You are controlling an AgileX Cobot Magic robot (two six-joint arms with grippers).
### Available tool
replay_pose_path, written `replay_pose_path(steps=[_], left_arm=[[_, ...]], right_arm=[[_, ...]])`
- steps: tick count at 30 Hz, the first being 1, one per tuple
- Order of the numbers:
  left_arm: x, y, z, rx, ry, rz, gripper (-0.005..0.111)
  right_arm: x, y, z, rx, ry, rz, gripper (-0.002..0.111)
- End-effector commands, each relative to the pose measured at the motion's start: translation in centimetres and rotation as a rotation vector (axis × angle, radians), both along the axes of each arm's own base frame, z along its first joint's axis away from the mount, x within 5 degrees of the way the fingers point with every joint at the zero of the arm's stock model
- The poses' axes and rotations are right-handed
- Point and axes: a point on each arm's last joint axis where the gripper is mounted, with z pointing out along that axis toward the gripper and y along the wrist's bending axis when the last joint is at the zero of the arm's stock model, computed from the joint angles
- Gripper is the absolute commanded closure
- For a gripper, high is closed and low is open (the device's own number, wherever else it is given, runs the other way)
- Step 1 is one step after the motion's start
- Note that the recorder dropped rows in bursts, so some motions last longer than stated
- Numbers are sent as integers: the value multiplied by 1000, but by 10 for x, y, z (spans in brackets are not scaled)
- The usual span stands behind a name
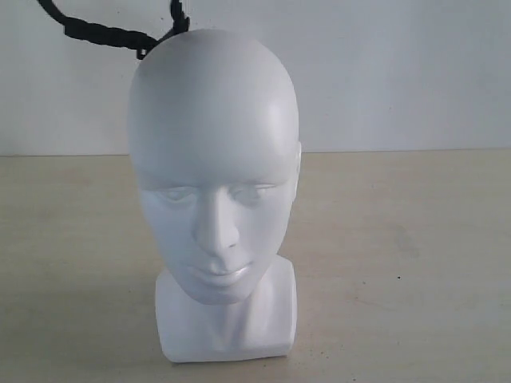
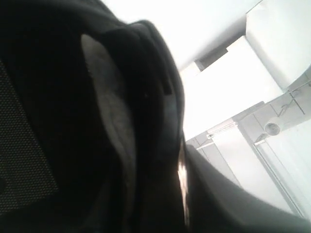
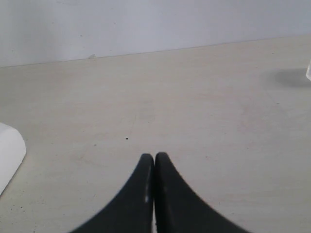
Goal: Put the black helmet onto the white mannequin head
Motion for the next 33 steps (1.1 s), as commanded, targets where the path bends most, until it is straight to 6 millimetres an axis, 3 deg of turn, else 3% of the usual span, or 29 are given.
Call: replay_pose_path(steps=[1, 5, 11, 15, 33], left_arm=[[-10, -7, 26, -80, -150, -7, 102], [-17, -27, 44, -19, -286, -2, 102], [-7, -64, 22, 43, -259, -36, 102], [-2, -81, 20, 48, -273, -30, 102], [1, -86, 6, 110, -273, -14, 102]], right_arm=[[0, 0, 1, -8, -11, -1, 108], [0, 0, 1, -8, -11, -1, 108], [0, 0, 1, -8, -11, -1, 108], [0, 0, 1, -8, -11, -1, 108], [0, 0, 1, 0, -13, 0, 108]])
